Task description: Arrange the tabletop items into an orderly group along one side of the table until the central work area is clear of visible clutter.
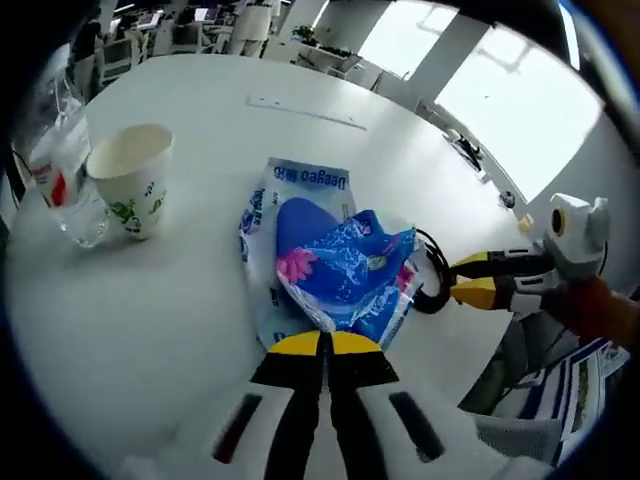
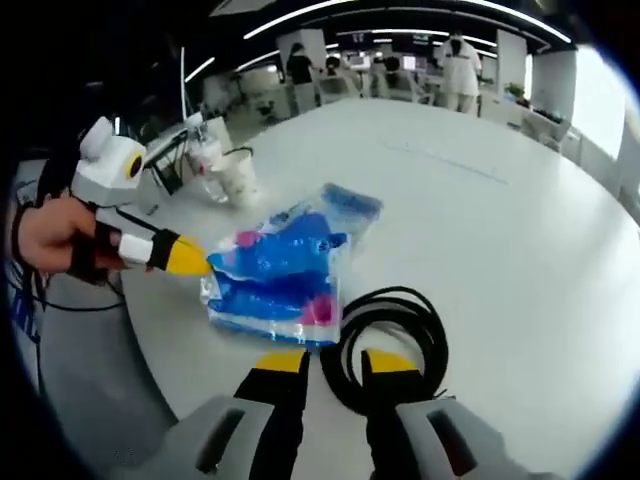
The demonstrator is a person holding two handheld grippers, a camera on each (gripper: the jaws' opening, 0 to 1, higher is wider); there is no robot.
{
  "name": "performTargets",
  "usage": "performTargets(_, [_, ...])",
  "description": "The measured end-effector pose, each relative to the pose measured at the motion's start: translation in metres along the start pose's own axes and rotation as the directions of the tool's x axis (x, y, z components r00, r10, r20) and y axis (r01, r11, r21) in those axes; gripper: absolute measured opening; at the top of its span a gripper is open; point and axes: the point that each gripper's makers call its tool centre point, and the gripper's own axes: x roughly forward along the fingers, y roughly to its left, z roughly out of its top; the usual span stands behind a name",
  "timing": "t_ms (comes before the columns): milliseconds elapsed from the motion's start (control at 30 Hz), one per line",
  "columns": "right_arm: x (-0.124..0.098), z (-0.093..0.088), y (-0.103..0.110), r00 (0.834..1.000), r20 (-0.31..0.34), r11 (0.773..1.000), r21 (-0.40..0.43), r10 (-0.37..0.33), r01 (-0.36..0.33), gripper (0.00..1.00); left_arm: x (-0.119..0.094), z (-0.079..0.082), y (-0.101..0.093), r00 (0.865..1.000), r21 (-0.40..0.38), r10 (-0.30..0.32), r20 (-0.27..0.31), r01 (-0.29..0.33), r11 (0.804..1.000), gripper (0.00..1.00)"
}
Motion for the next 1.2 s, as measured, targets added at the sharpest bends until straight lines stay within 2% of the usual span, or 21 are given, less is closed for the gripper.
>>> performTargets(300, [0.011,0.006,0.012,1.000,-0.012,0.999,-0.028,0.021,-0.021,0.21,-0.006,-0.012,-0.008,0.998,0.109,-0.035,-0.060,0.041,0.993,0.00])
performTargets(533, [0.024,0.000,0.022,0.998,-0.050,0.998,-0.054,0.039,-0.041,0.20,-0.007,-0.020,-0.011,0.995,0.123,-0.053,-0.087,0.063,0.990,0.00])
performTargets(800, [0.026,-0.010,0.023,0.996,-0.083,0.997,-0.068,0.032,-0.038,0.16,-0.006,-0.020,-0.011,0.995,0.108,-0.052,-0.085,0.061,0.992,0.00])
performTargets(900, [0.026,-0.015,0.016,0.995,-0.102,0.997,-0.080,0.001,-0.009,0.06,-0.005,-0.021,-0.011,0.995,0.101,-0.048,-0.087,0.057,0.993,0.00])
performTargets(1000, [0.024,-0.016,0.016,0.996,-0.093,0.999,-0.037,0.017,-0.020,0.03,-0.005,-0.022,-0.012,0.995,0.091,-0.050,-0.084,0.058,0.994,0.00])
performTargets(1200, [0.019,-0.012,0.016,0.997,-0.073,0.999,-0.030,0.022,-0.024,0.00,-0.005,-0.022,-0.013,0.996,0.043,-0.057,-0.073,0.060,0.997,0.01])
